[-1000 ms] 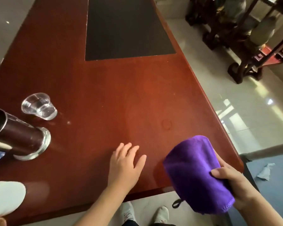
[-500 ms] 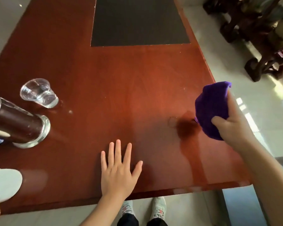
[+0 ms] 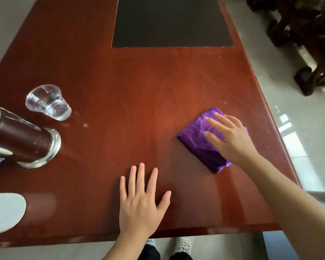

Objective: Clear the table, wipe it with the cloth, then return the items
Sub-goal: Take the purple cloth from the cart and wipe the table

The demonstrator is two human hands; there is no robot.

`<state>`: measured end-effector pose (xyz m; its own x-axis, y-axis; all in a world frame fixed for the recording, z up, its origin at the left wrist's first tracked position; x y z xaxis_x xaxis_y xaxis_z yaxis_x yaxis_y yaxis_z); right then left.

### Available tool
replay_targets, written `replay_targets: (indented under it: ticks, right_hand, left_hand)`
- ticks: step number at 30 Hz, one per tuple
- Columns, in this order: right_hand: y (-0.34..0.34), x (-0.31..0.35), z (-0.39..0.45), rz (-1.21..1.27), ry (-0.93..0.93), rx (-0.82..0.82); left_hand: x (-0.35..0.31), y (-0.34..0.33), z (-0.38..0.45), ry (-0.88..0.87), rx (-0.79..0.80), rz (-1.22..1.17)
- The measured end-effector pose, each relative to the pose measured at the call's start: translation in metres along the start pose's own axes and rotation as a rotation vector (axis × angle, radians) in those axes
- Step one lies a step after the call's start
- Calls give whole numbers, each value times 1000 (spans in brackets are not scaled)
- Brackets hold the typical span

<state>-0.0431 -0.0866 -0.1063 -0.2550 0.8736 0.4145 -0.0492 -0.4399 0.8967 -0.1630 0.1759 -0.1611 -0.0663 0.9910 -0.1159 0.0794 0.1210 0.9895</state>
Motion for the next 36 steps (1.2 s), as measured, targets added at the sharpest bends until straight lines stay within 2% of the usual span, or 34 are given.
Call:
replay_targets:
  ticks: [3,4,7,10,17,21,25,29,36]
  right_hand:
    - [-39,-3,-2,-154,43,300]
    - [-47,-7,-5,-174,30,338]
    - [-50,-7,-11,-219,-11,301]
    - [-59,23,-17,-242,-29,285]
    - [-113,134,23,-184,149,255]
    - [-120,147,34,-214,277,240]
    - [-121,140,36,-188,287,252]
    - [-104,107,40,-202,181,235]
    - [-35,-24,-9,-259,-248,115]
  left_hand:
    - [1,-1,0,1,-6,1]
    - [1,0,0,0,-9,2]
    - [0,0,0,-3,-18,2]
    - [0,-1,-1,-10,-26,5]
    - [0,0,-1,3,-49,24]
    - [1,1,-1,16,-65,28]
    - [0,3,-1,16,-77,24]
    - [-1,6,-2,4,-85,24]
    - [-1,4,-1,13,-42,23]
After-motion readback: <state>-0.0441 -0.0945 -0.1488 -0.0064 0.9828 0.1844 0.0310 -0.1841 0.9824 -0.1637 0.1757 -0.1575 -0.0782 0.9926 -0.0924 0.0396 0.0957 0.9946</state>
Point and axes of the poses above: each hand's wrist, its own z-axis towards the middle knuckle, its own y-axis out of the back of the hand, x = y × z, the point moved 9 cm from there along z, towards the middle knuckle, and after that the axes turned 13 degrees about y, right-handed, at the moved point
